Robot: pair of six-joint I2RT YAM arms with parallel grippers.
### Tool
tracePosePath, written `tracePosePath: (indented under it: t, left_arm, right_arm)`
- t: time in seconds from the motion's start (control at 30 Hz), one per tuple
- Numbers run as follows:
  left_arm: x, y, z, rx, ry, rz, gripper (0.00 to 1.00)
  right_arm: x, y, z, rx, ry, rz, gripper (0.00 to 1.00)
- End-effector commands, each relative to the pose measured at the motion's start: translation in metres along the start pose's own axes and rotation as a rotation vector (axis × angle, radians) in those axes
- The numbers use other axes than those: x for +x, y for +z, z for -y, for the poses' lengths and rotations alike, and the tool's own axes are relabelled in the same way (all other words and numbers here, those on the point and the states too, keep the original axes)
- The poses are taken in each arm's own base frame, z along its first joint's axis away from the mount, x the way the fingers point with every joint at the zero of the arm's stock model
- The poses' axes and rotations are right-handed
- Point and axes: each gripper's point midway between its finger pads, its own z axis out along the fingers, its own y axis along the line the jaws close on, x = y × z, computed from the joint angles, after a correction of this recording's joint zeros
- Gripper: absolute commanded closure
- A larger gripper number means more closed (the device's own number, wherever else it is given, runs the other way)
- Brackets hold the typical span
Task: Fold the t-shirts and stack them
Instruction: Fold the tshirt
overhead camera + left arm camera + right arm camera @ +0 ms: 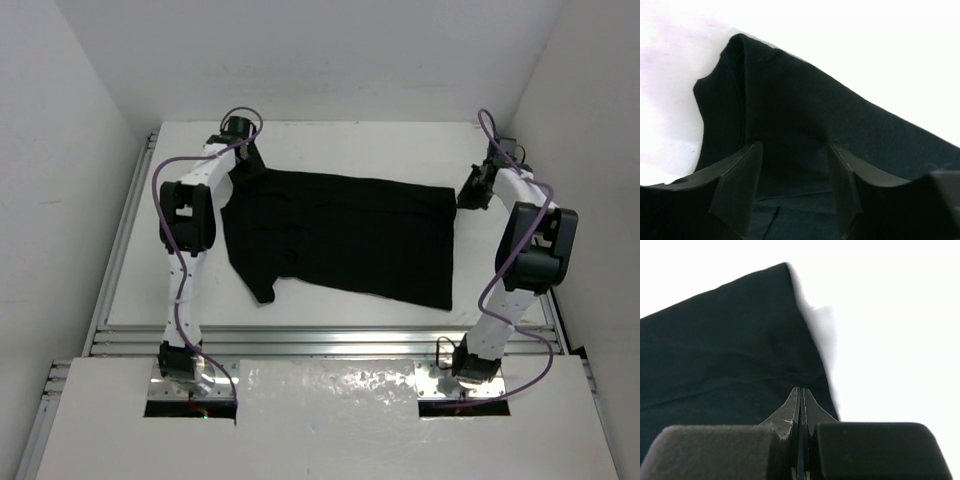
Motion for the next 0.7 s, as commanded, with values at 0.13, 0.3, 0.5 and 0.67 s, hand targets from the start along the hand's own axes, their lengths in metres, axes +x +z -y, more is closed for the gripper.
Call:
tracePosePath:
  t: [0.13,0.3,0.5,0.67]
  left_arm:
    - [-0.007,-0.008,-0.033,-0.144,-0.047,0.032,0.45]
    - [-0.014,-0.014,-0.036,-0.172,-0.081,0.054,0.45]
    - [-0.018,-0.021,-0.059,-0.277,-0.185,0.099,0.45]
    - [-0.017,-0.024,-0.07,-0.313,-0.251,0.104,0.45]
  right_arm:
    - [0.014,0.044,0.01,0.04,-0.002,-0.169,1.0]
    - [0.001,0.068,-0.003,0.011,-0.023,-0.23,1.0]
    - [-0.014,0.103,0.02,0.143,-0.086,-0.273,1.0]
    - [-0.041,0.12,-0.011,-0.024,-0.115,-0.21,1.0]
